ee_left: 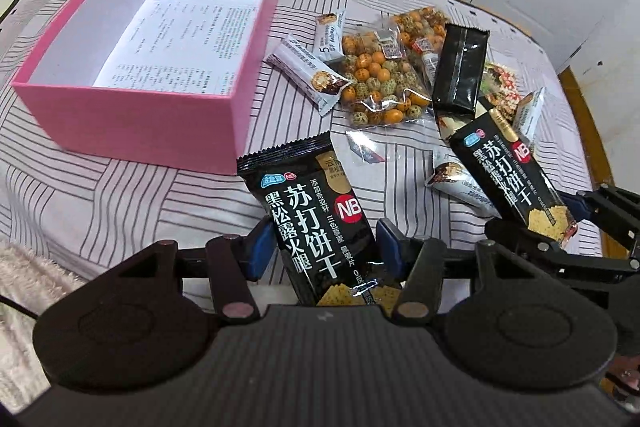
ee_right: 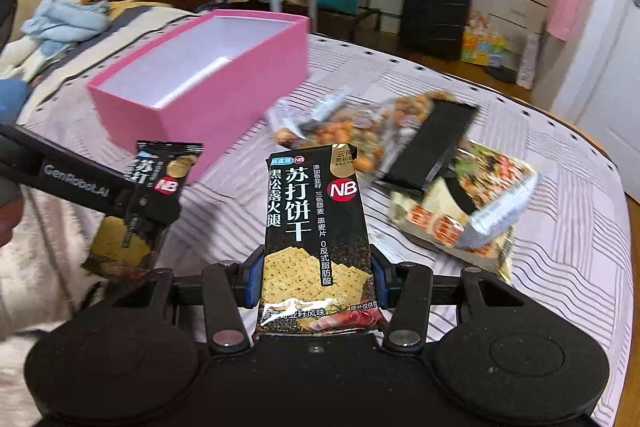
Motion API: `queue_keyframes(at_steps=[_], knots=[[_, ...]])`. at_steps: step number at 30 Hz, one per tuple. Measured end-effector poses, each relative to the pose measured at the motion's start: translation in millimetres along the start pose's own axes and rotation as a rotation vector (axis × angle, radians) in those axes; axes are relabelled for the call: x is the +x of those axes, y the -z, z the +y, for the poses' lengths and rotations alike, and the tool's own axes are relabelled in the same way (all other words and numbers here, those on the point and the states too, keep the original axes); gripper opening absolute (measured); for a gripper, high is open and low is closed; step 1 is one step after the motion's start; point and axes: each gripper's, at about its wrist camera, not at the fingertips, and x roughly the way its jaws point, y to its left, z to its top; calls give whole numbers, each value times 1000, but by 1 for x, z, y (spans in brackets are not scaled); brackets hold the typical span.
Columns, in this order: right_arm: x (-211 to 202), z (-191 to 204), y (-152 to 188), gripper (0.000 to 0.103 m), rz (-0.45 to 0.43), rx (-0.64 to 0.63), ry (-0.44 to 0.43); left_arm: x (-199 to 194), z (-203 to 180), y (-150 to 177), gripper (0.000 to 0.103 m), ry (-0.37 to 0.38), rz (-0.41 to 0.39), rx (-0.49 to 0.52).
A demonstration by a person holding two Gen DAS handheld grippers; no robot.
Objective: Organize snacks
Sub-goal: 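Lift both black cracker packets and carry them over the pink box, then lower both packets into the pink box and open both tools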
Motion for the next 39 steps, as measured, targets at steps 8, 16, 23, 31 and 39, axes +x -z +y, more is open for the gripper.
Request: queue_keyframes(at_steps=[8,16,23,31,39], knots=[[-18,27,-37,55,-51,-61,-105,-42,25,-15,53,-15,-104,-22],[-4,52,-99,55,-123,-155,-127,-69,63,-61,53,-34,-195,-47],[53,62,-157,55,-175,-208,-162,-51,102,-116,53,-51,-257,-71],[131,74,-206,55,-141,-270,-162,11,139,-174,53,-72,-224,-117],[199,96,-220,55,-86,-412,-60,74,175,-200,53,-84,-124,-248]])
